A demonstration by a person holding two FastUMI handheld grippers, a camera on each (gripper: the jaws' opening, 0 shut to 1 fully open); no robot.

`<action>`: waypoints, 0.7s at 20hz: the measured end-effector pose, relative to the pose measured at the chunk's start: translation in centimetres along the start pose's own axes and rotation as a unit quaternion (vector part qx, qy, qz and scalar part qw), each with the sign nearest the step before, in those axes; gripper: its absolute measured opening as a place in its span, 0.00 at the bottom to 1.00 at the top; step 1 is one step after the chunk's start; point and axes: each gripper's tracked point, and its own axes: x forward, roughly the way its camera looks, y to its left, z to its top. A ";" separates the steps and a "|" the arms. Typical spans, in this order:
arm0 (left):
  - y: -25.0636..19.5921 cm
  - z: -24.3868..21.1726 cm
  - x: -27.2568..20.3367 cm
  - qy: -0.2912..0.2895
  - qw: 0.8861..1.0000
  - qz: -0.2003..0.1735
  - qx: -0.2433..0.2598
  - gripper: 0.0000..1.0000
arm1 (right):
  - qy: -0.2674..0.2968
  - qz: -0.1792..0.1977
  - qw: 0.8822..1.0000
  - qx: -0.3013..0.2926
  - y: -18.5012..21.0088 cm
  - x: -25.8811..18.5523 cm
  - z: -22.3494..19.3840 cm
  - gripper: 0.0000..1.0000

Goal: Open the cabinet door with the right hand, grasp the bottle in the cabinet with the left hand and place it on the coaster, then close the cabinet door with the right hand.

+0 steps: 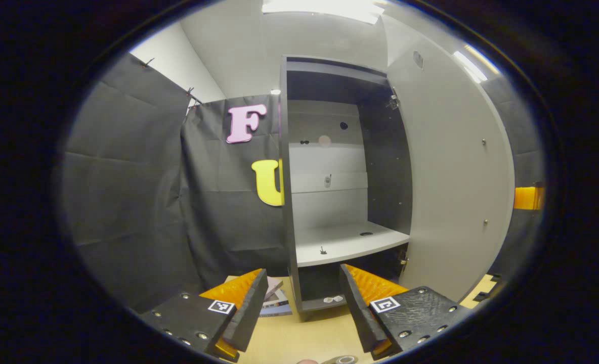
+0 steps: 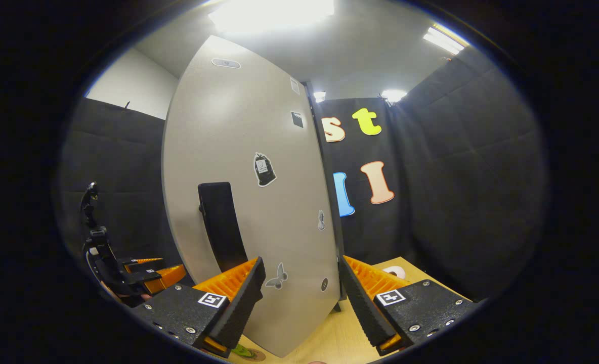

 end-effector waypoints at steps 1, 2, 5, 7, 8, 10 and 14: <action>0.3 0.0 0.0 -0.001 1.000 -0.002 -0.001 0.81 | 0.003 0.011 1.000 -0.003 0.9 0.5 -0.1 0.92; 0.5 0.1 -0.2 0.000 1.000 0.001 0.000 0.81 | 0.005 0.022 1.000 -0.006 1.8 1.1 -0.1 0.92; 1.5 0.6 -0.7 0.001 1.000 0.020 0.004 0.82 | 0.009 0.053 0.998 -0.017 3.6 2.5 -0.5 0.92; 1.7 1.5 -1.3 -0.002 0.999 0.036 0.005 0.81 | 0.008 0.068 0.997 -0.022 3.8 3.3 -0.7 0.92; 1.7 2.0 -1.6 -0.003 0.999 0.043 0.005 0.81 | 0.008 0.077 0.997 -0.023 4.2 3.5 -0.5 0.92; 0.8 3.1 -2.3 -0.006 0.999 0.049 0.002 0.86 | 0.008 0.092 0.995 -0.026 4.7 3.9 -0.1 0.92; -1.5 5.3 -3.8 -0.019 0.998 0.060 0.002 0.86 | -0.010 0.080 0.995 -0.058 3.1 5.1 1.7 0.92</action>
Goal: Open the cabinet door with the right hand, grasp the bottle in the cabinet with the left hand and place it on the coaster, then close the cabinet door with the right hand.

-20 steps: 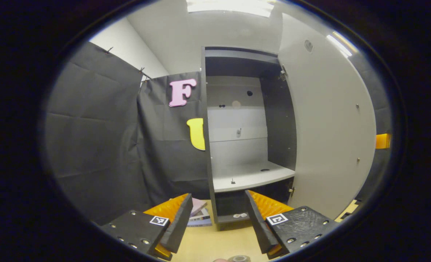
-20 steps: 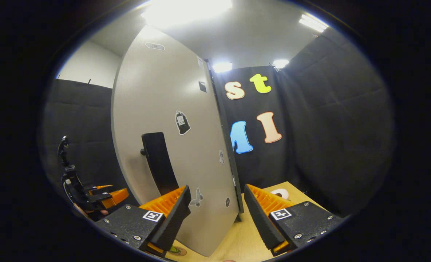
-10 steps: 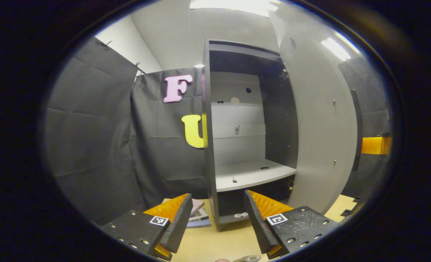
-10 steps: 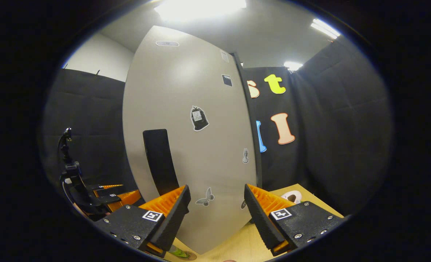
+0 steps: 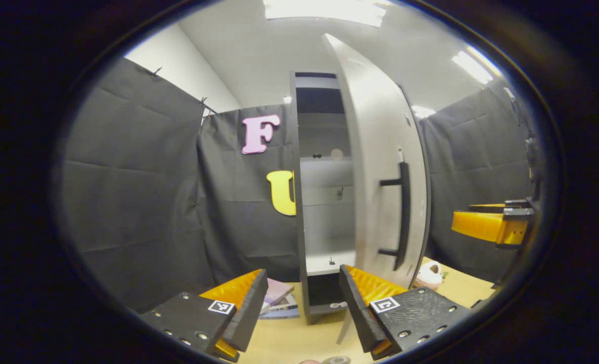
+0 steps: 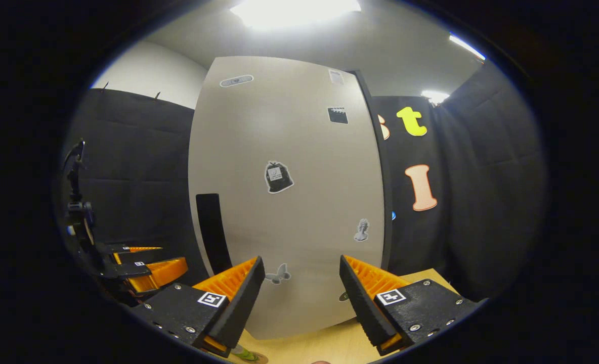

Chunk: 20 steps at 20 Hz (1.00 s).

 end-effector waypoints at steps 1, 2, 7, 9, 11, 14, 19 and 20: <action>-0.8 0.5 -0.3 -0.003 1.000 0.003 -0.003 0.81 | -0.001 -0.011 1.000 -0.010 -0.7 0.2 -0.1 0.92; -1.4 1.0 -0.3 -0.006 1.000 0.010 -0.004 0.86 | 0.002 -0.027 0.999 -0.018 -1.4 0.4 -0.5 0.92; -4.3 2.7 0.4 -0.026 0.999 0.030 -0.006 0.86 | 0.003 -0.077 0.996 -0.047 -2.9 0.5 -0.8 0.93; -5.4 1.9 0.5 -0.017 0.999 0.030 -0.008 0.85 | -0.004 -0.079 0.996 -0.049 -2.9 0.6 -0.8 0.92; -6.2 1.3 0.5 -0.012 0.999 0.030 -0.010 0.86 | -0.002 -0.077 0.996 -0.048 -3.0 0.6 -1.1 0.92; -6.5 1.2 0.3 -0.016 0.999 0.033 -0.007 0.86 | -0.002 -0.074 0.997 -0.029 -2.5 0.5 -1.0 0.93; -7.0 1.5 0.4 -0.021 0.999 0.032 -0.010 0.81 | -0.006 -0.073 0.997 -0.015 -2.3 0.0 -0.9 0.92; -7.2 1.6 0.5 -0.023 0.999 0.032 -0.007 0.81 | -0.007 -0.074 0.997 -0.007 -2.3 0.0 -1.0 0.93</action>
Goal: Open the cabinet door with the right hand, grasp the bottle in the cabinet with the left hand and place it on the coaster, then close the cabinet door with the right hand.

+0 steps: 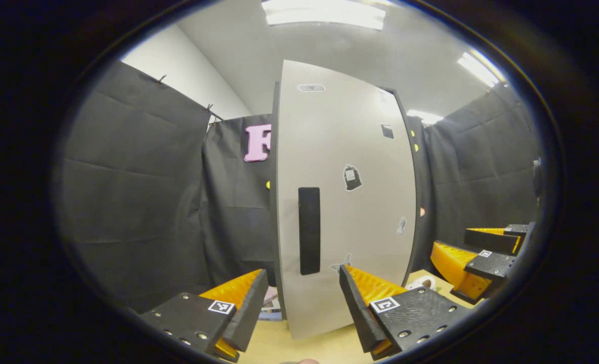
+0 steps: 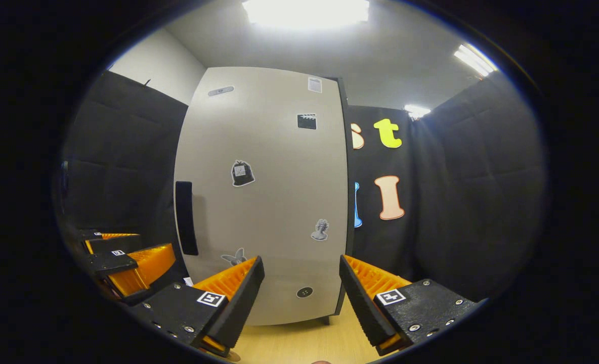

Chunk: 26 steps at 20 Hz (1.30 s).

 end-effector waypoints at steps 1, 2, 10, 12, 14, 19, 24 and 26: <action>-0.1 0.0 0.1 0.001 1.000 0.000 0.002 0.86 | 0.002 -0.003 1.000 0.003 -0.1 -0.1 0.0 0.93; -0.3 -0.2 0.1 0.005 1.000 -0.001 0.004 0.86 | 0.005 -0.005 1.000 0.002 -0.2 -0.3 -0.2 0.93; -1.3 -0.1 0.1 -0.004 1.000 -0.013 -0.012 0.81 | 0.014 0.001 1.000 -0.002 -0.5 -1.2 -0.9 0.92; -1.5 0.5 -0.1 -0.009 1.000 -0.017 -0.013 0.81 | 0.014 0.005 1.000 -0.005 -0.5 -1.4 -1.0 0.92; -2.0 0.6 -0.3 -0.013 1.000 -0.023 -0.010 0.81 | 0.014 0.007 1.000 -0.002 -0.6 -1.5 -0.9 0.92; -2.3 0.4 -0.6 -0.012 0.999 -0.029 -0.006 0.85 | 0.013 0.011 1.000 -0.002 -0.9 -1.6 -0.8 0.92; -1.5 -0.1 -0.1 -0.005 1.000 -0.013 -0.004 0.85 | 0.015 0.011 1.000 -0.002 -1.2 -1.8 -1.0 0.92; -1.6 -0.5 0.0 0.002 1.000 -0.012 -0.015 0.81 | 0.018 0.011 1.000 0.000 -1.4 -1.9 -1.2 0.92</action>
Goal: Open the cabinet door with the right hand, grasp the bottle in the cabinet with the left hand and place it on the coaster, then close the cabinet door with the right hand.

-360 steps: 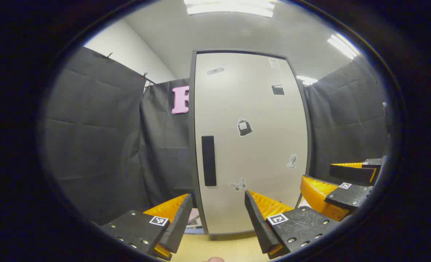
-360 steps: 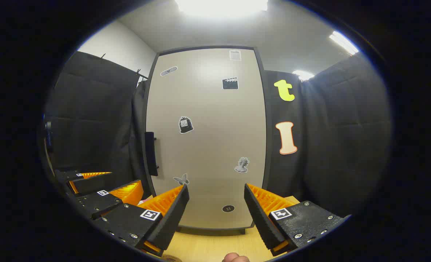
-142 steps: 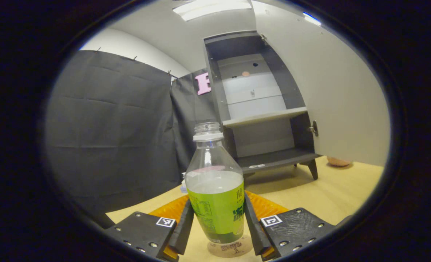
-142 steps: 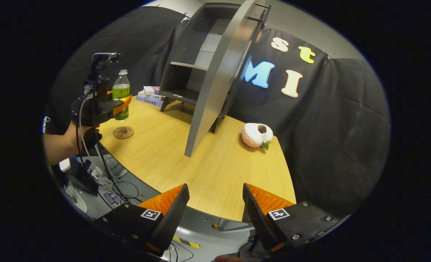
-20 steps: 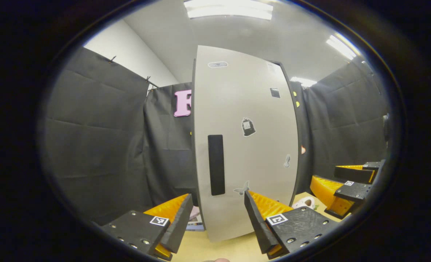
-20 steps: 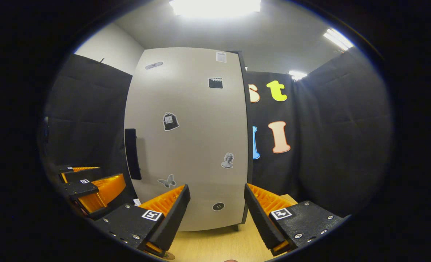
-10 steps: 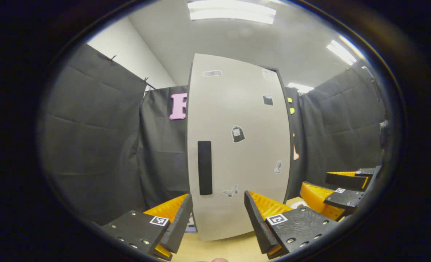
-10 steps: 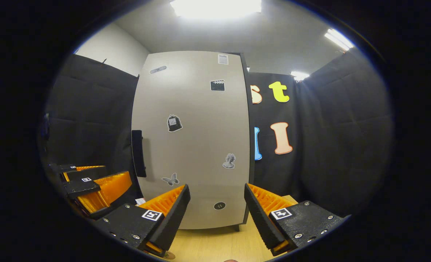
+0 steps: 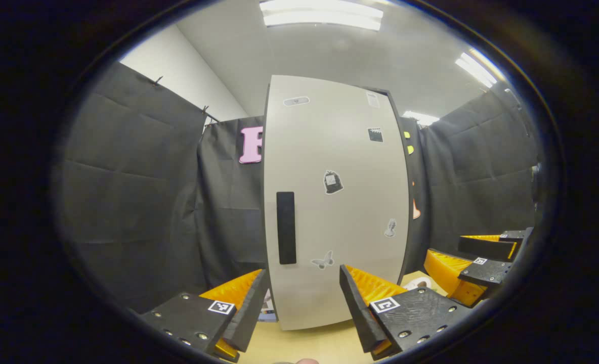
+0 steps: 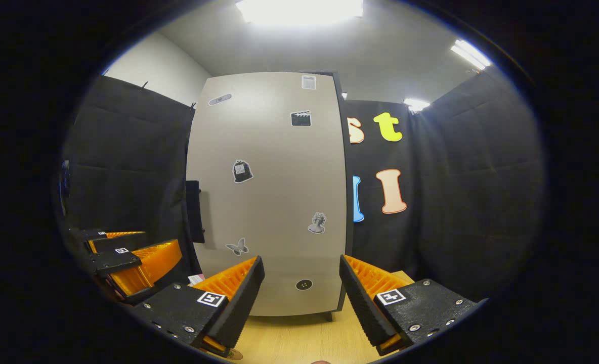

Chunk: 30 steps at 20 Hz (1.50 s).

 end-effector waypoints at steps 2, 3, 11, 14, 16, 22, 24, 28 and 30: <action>0.2 -0.2 0.0 0.001 1.000 -0.004 -0.011 0.86 | 0.004 -0.001 1.000 0.003 -0.2 0.0 -0.3 0.92; 0.2 -0.1 0.1 0.000 1.000 -0.004 -0.010 0.81 | 0.006 -0.002 1.000 0.006 -0.3 -0.1 -0.3 0.92; 0.0 -0.3 0.0 0.006 1.000 -0.010 0.008 0.81 | 0.011 0.003 1.000 0.011 0.0 -0.3 -0.7 0.92; 0.0 -0.2 -0.1 0.005 1.000 -0.010 0.005 0.81 | 0.013 0.004 1.000 0.011 0.0 -0.3 -0.7 0.92; 0.0 -0.2 -0.1 0.005 1.000 -0.012 0.004 0.81 | 0.014 0.003 1.000 0.012 -0.1 -0.4 -0.8 0.92; -0.1 0.0 -0.3 0.003 1.000 -0.017 0.006 0.81 | 0.017 0.005 1.000 0.014 0.0 -0.7 -0.9 0.92; -0.1 0.0 -0.3 0.005 1.000 -0.017 0.006 0.81 | 0.018 0.007 1.000 0.013 0.1 -0.8 -1.0 0.92; 0.0 -0.1 -0.3 0.005 1.000 -0.017 0.006 0.81 | 0.020 0.009 1.000 0.014 0.1 -0.9 -0.9 0.92; -0.5 -0.3 -0.6 0.003 1.000 -0.016 0.007 0.81 | 0.020 0.010 1.000 0.013 0.2 -1.0 -0.9 0.92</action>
